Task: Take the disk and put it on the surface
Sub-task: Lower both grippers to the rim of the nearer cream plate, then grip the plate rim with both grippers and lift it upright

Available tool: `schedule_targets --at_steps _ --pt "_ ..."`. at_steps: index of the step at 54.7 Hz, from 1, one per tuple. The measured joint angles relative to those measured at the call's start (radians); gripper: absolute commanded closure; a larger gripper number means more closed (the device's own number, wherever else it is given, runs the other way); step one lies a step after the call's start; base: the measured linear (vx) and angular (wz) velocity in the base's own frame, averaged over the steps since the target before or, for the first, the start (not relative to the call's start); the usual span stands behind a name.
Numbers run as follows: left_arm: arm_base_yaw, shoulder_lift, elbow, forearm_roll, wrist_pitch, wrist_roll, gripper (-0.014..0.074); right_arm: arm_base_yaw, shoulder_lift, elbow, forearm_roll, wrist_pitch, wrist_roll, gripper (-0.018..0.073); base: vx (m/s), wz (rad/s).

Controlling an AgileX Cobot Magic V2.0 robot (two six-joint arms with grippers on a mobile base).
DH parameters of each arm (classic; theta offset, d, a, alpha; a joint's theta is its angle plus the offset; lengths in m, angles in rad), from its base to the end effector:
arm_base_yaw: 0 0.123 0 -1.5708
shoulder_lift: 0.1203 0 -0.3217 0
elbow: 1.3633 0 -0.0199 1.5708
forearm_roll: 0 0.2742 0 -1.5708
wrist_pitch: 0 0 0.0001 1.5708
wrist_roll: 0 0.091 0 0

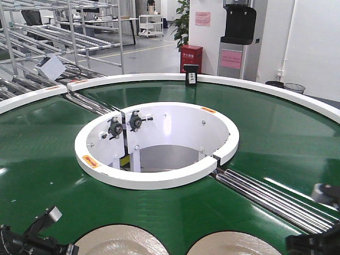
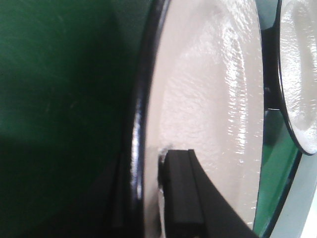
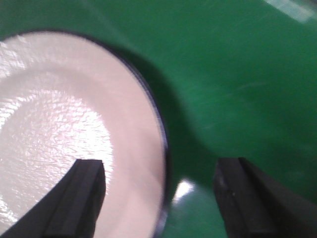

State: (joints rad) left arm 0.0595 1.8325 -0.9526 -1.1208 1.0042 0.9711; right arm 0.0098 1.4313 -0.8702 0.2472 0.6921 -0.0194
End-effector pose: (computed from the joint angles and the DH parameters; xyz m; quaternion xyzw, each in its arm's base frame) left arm 0.3405 -0.0490 0.1820 0.0705 0.9028 -0.4068 0.1206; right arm 0.2833 0.0170 0.2551 0.0630 0.9731 0.0952 0.1999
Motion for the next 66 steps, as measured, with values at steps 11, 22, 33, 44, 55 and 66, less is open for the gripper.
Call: schedule_targets --at_steps 11,22,33,44,55,66 --pt "0.0 0.0 0.0 0.0 0.005 0.0 0.0601 -0.112 0.179 -0.007 0.319 0.024 -0.34 0.0049 0.0 0.0" --pt "0.0 0.001 0.0 0.0 0.006 0.0 0.0601 -0.176 0.27 -0.009 0.583 0.114 -0.688 0.0049 0.0 0.0" --pt "0.0 0.001 0.0 -0.002 0.006 0.0 0.0601 -0.149 0.338 -0.013 0.651 0.141 -0.829 0.0054 0.0 0.0" --pt "0.0 0.001 0.0 -0.007 0.008 0.0 0.0601 -0.124 0.351 -0.018 0.663 0.122 -0.836 0.0229 0.0 0.0" --pt "0.0 0.001 0.0 -0.028 0.004 -0.001 0.0601 -0.119 0.324 -0.02 0.713 0.156 -0.766 0.0575 0.0 0.0" --pt "0.0 0.003 0.001 -0.058 -0.008 -0.028 0.0601 -0.116 0.258 -0.019 0.709 0.171 -0.694 0.0573 0.0 0.0"
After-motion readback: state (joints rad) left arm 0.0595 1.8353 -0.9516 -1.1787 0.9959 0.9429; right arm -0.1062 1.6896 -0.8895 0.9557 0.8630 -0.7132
